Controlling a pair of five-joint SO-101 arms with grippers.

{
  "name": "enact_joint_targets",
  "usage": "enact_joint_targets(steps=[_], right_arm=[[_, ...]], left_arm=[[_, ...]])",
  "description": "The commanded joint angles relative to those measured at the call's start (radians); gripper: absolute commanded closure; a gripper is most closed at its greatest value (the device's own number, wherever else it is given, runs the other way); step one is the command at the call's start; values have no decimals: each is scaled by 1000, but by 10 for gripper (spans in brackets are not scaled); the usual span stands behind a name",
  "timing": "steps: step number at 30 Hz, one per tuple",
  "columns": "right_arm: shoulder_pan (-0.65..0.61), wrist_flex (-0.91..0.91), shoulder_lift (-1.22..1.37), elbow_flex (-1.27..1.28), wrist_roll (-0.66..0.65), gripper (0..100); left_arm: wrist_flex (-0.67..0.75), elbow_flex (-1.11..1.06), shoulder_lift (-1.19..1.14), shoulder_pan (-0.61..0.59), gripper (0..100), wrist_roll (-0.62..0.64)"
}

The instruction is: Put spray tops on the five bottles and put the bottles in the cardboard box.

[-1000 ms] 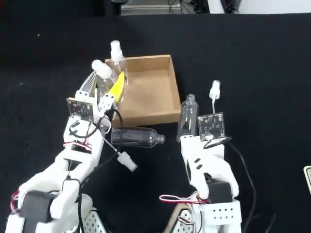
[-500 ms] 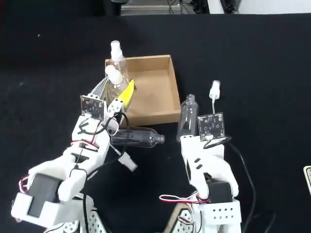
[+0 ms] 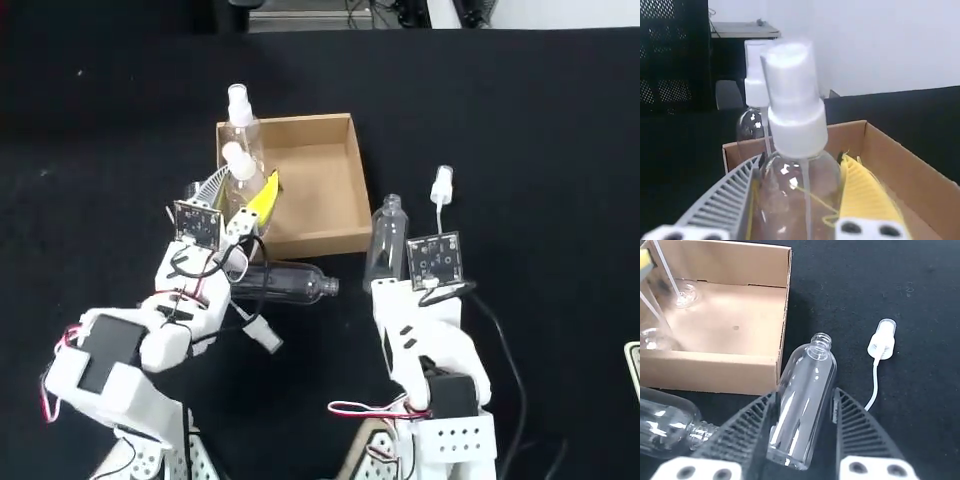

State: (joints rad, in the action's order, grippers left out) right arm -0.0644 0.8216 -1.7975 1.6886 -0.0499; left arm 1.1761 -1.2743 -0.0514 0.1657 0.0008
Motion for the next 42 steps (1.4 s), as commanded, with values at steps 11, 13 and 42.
enact_joint_targets(steps=[11,13,42], right_arm=[[12,-28,-97,-7,5,854],[12,-28,-97,-7,5,854],[17,-28,-97,-7,3,854]], left_arm=[[23,51,-18,10,971,5],[23,42,-20,15,970,3],[20,28,-21,-35,791,6]])
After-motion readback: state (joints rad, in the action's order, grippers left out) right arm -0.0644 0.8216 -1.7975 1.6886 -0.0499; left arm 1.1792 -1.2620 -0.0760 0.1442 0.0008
